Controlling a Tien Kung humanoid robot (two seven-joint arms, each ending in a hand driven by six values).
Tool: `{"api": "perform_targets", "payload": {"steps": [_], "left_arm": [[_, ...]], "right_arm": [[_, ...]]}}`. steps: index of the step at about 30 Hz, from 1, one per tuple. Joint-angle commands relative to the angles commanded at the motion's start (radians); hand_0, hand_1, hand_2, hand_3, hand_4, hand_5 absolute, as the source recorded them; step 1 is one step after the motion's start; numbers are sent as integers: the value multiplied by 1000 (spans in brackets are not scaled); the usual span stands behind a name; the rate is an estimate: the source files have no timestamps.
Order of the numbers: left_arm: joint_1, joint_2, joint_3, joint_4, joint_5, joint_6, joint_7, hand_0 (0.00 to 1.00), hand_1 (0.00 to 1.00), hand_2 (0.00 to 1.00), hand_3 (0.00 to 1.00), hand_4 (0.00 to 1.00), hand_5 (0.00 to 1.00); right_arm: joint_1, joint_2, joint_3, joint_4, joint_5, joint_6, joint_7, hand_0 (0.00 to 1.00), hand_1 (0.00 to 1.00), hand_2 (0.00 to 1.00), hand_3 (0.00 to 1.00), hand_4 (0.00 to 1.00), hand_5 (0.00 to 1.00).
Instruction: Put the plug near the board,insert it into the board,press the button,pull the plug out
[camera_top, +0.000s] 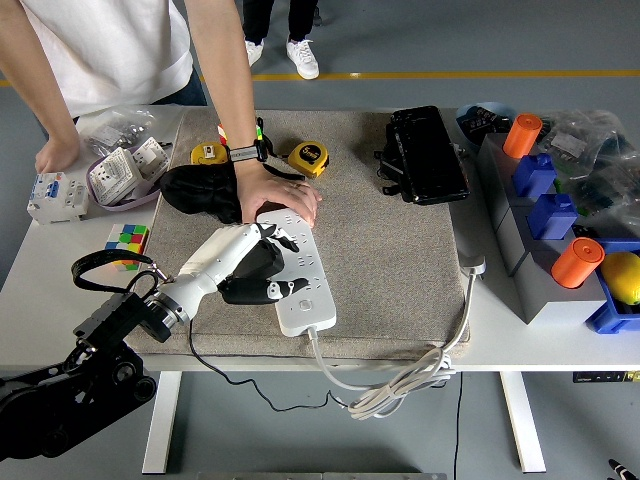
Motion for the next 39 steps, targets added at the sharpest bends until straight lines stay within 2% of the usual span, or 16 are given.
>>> {"api": "perform_targets", "payload": {"steps": [2,7,11,15,17,26,39], "left_arm": [[3,0,1,4,2,1,1,384,544,631,573,869,491],[19,12,-27,-1,12,38,-5,385,554,631,575,870,491],[16,18,-28,6,15,36,-2,388,574,636,576,877,495],[27,20,-40,5,19,55,-16,388,574,636,576,877,495],[30,24,-43,6,27,56,-12,417,593,640,581,879,492],[48,50,-43,-3,91,46,0,432,613,647,583,879,491],[15,38,-3,26,111,32,11,457,631,662,590,877,486]], "right_arm": [[1,1,0,1,0,0,0,623,679,689,580,857,497],[-2,0,4,2,-3,-1,1,623,679,688,580,856,496],[-2,0,2,1,-2,0,1,623,679,688,579,855,494],[-1,0,5,3,-3,-1,2,623,679,688,579,855,494],[-1,0,5,4,-3,-1,3,623,679,686,578,855,494],[-3,-1,3,2,0,0,5,623,679,686,578,854,492],[2,-6,-3,6,5,-2,11,622,678,685,576,854,491]]}}
